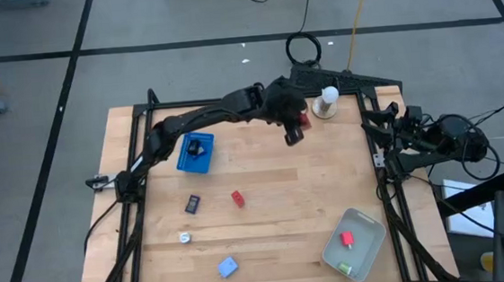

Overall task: Pick & Place Office items
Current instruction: Put the top red charger adapter into the white bin

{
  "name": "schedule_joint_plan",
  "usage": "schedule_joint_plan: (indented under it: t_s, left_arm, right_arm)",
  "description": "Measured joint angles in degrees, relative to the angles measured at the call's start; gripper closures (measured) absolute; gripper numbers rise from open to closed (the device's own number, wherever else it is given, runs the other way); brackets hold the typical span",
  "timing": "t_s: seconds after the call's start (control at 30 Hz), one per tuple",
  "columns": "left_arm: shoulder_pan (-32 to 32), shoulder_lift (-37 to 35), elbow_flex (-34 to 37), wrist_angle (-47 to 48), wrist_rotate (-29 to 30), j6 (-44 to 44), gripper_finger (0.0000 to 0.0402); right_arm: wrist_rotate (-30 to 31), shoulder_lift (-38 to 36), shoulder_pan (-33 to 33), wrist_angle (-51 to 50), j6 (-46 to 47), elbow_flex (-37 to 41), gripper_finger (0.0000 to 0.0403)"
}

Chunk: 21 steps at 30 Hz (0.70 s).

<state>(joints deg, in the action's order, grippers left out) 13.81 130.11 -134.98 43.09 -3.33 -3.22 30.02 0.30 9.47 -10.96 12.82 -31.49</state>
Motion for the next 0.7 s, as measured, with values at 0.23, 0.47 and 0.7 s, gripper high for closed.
schedule_joint_plan:
  t_s: [0.23, 0.47, 0.7]
  left_arm:
    - [-4.66, -2.52, -0.02, -1.81, -0.93, 0.82, 0.0279]
    - [-8.82, -3.57, -0.02, -7.75, -4.22, 2.76, 0.0279]
    - [-11.58, -3.72, -0.02, -11.32, -4.2, 5.53, 0.0279]
  right_arm:
    - [0.01, 0.0, -0.01, -0.01, 0.0, 0.01, 0.0161]
    - [0.2, 0.0, -0.02, -0.07, -0.01, -0.01, 0.0161]
    - [0.2, 0.0, -0.02, -0.02, -0.01, -0.02, 0.0161]
